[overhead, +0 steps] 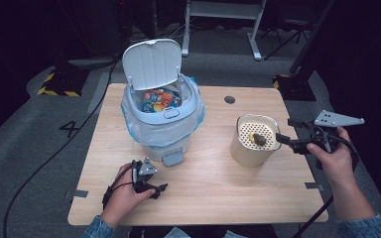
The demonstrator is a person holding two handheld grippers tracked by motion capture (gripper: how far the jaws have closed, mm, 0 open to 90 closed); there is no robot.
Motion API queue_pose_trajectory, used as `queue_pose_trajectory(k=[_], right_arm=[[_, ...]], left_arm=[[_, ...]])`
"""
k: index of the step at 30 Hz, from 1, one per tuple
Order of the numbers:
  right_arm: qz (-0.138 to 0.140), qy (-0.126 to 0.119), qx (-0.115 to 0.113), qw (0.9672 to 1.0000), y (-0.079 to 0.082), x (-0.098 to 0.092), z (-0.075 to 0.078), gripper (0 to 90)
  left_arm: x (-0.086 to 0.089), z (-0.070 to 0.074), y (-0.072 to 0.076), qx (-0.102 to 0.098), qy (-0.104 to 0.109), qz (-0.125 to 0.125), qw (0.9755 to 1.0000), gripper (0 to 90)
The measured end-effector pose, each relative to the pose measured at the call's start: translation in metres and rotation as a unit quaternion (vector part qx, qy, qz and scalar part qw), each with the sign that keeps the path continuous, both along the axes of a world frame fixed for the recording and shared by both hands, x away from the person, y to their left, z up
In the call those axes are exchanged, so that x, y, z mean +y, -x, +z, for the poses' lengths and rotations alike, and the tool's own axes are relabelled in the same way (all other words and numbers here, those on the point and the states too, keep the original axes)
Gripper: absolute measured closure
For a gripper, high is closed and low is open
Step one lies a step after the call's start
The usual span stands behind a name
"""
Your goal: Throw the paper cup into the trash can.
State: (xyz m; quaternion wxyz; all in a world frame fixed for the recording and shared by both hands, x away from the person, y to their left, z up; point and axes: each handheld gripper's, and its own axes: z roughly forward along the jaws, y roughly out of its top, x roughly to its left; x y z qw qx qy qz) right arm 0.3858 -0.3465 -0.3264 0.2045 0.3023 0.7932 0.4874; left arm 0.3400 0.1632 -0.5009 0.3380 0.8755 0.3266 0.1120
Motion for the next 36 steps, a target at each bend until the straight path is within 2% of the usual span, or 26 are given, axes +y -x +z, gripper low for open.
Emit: queue_pose_trajectory(k=[4,10,14,20,24,27,29,32,34,36], right_arm=[[-0.008,0.024,0.007,0.9997,0.010,-0.006,-0.026,22.9],[-0.013,0.030,0.030,0.9990,0.020,-0.011,-0.067,22.9],[-0.021,0.035,0.051,0.9979,0.020,-0.015,-0.093,22.0],[-0.037,0.039,0.073,0.9959,0.021,-0.017,-0.125,21.2],[-0.041,0.056,0.095,0.9931,0.019,-0.017,-0.148,19.7],[-0.047,0.067,0.104,0.9912,0.018,-0.017,-0.162,19.1],[-0.051,0.078,0.106,0.9900,0.017,-0.017,-0.170,18.6],[-0.054,0.091,0.106,0.9887,0.017,-0.015,-0.177,17.8],[-0.055,0.090,0.107,0.9886,0.018,-0.015,-0.177,17.6],[-0.057,0.090,0.108,0.9885,0.018,-0.015,-0.178,17.5]], left_arm=[[0.004,0.001,0.000,0.003,-0.002,0.006,1.0000,16.6],[0.009,0.003,0.002,0.013,-0.008,0.009,0.9999,17.3],[0.012,0.005,0.002,0.017,-0.002,0.016,0.9997,21.4],[0.014,0.005,0.003,0.017,-0.001,0.017,0.9997,22.1],[0.016,0.006,0.003,0.018,-0.001,0.017,0.9997,23.3],[0.019,0.006,0.003,0.031,0.012,0.020,0.9993,23.1],[0.021,0.007,0.003,0.033,0.024,0.020,0.9990,22.4],[0.023,0.008,0.004,0.033,0.027,0.021,0.9989,21.7],[0.023,0.008,0.004,0.050,0.020,0.018,0.9984,22.5],[0.024,0.008,0.005,0.046,0.009,0.012,0.9988,23.0]])
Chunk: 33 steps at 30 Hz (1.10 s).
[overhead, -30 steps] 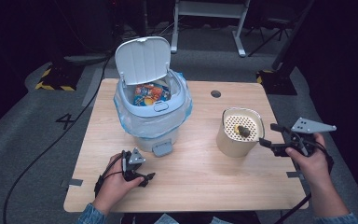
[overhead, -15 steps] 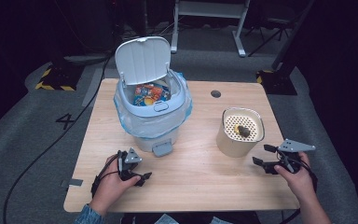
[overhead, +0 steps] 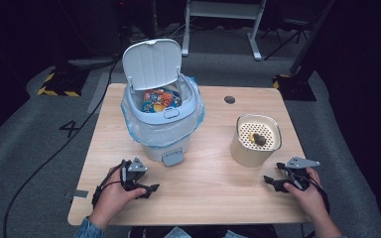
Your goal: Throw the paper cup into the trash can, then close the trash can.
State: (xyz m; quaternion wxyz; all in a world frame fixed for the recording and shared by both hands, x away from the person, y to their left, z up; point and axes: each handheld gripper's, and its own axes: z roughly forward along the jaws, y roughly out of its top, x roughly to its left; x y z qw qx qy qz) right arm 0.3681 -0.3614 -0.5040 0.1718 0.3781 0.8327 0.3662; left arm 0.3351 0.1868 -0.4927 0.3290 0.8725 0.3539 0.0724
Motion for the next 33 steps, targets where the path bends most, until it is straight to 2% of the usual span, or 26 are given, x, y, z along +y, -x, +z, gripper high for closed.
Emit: queue_pose_trajectory(k=[3,7,9,10,13,16,19,21,23,26,28,33], right_arm=[[-0.001,0.001,0.000,1.0000,0.000,0.000,0.000,17.5],[-0.001,0.000,0.001,1.0000,0.000,0.000,0.000,17.3],[-0.001,0.000,0.001,1.0000,0.000,0.000,0.000,17.3],[-0.001,0.000,0.001,1.0000,0.000,0.000,0.000,17.3],[-0.001,0.000,0.001,1.0000,0.000,0.000,0.000,17.3],[-0.001,0.000,0.001,1.0000,0.000,0.000,0.000,17.3],[-0.001,0.000,0.001,1.0000,0.000,0.000,0.000,17.2],[-0.001,0.000,0.001,1.0000,0.000,0.000,0.000,17.2],[-0.002,0.000,0.001,1.0000,0.000,0.000,0.000,17.2],[-0.002,0.000,0.001,1.0000,0.000,0.000,0.000,16.8],[-0.014,0.001,0.002,0.9999,0.001,0.001,0.000,14.9],[-0.021,0.001,0.003,0.9998,0.002,0.001,0.000,14.7]], left_arm=[[0.001,0.002,0.001,0.002,-0.009,-0.012,0.9999,23.0],[0.003,0.009,0.002,0.005,-0.002,-0.021,0.9998,22.8],[0.004,0.014,0.003,0.007,0.009,-0.014,0.9998,22.5],[0.005,0.018,0.004,0.003,0.008,-0.018,0.9998,22.6],[0.009,0.029,0.004,-0.011,0.027,-0.010,0.9995,22.8],[0.014,0.042,0.005,-0.029,0.031,-0.001,0.9991,24.0],[0.020,0.055,0.005,-0.045,0.051,0.001,0.9977,31.3],[0.026,0.065,0.005,-0.058,0.054,0.005,0.9968,33.5],[0.030,0.073,0.006,-0.060,0.056,0.010,0.9966,38.1],[0.036,0.086,0.006,-0.074,0.070,0.016,0.9947,40.8],[0.041,0.094,0.004,-0.082,0.083,0.014,0.9931,41.5],[0.050,0.113,-0.001,-0.093,0.094,0.018,0.9911,41.9]])
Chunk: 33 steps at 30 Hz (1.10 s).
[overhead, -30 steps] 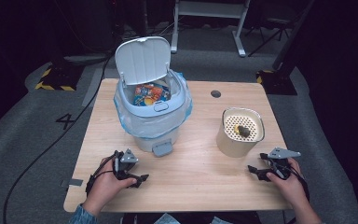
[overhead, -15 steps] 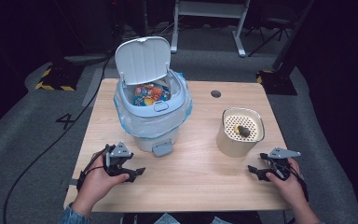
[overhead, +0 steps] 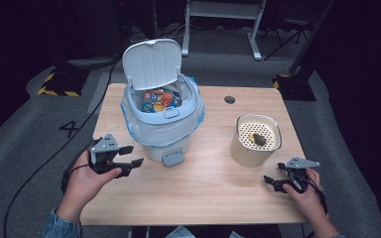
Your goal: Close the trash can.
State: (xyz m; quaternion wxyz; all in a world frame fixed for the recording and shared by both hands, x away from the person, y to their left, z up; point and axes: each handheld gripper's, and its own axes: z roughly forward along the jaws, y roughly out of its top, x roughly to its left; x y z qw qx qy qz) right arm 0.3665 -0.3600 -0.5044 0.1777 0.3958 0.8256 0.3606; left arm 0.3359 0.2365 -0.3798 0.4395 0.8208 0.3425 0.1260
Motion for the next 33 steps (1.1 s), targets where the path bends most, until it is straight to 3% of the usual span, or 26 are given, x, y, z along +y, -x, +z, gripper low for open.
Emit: queue_pose_trajectory(k=[10,20,33], right_arm=[[0.000,0.000,0.000,1.0000,0.000,0.000,0.000,14.8],[0.000,0.000,0.000,1.0000,0.000,0.000,0.000,14.8],[0.001,-0.001,0.000,1.0000,0.001,0.000,0.000,15.3]], left_arm=[[0.014,0.038,-0.011,-0.056,0.050,0.011,0.9971,41.5],[0.015,0.068,-0.015,-0.111,0.088,0.041,0.9890,41.9],[0.014,0.095,-0.033,-0.146,0.114,0.079,0.9794,41.6]])
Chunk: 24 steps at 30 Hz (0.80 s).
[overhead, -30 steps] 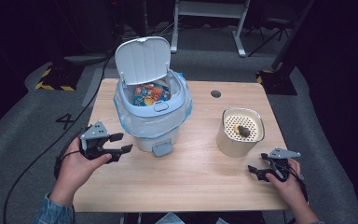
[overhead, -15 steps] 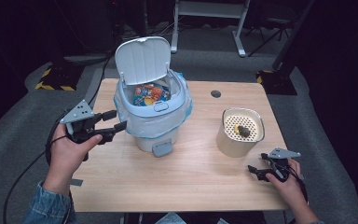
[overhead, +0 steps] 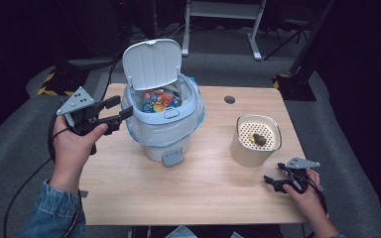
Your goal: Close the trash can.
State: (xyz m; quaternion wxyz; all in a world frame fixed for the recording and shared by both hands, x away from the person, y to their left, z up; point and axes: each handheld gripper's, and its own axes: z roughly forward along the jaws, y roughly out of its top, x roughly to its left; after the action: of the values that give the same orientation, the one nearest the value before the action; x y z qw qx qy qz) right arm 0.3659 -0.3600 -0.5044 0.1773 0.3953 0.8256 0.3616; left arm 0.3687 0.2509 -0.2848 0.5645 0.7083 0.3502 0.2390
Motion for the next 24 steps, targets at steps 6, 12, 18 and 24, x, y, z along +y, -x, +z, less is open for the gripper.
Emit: queue_pose_trajectory(k=[6,12,18,24], right_arm=[[0.000,0.000,0.000,1.0000,0.000,0.000,0.000,15.4],[0.000,0.000,-0.001,1.0000,0.000,0.000,0.000,15.4],[0.000,0.000,0.000,1.0000,0.000,0.000,0.000,15.4],[0.000,0.000,0.000,1.0000,0.000,0.000,0.000,15.5]], left_arm=[[0.000,0.011,-0.013,-0.013,-0.001,0.018,0.9998,41.8],[0.000,0.019,-0.028,-0.015,0.006,0.033,0.9993,41.8],[0.003,0.023,-0.046,-0.013,0.007,0.053,0.9985,41.8],[0.006,0.023,-0.064,-0.008,0.009,0.066,0.9977,41.3]])
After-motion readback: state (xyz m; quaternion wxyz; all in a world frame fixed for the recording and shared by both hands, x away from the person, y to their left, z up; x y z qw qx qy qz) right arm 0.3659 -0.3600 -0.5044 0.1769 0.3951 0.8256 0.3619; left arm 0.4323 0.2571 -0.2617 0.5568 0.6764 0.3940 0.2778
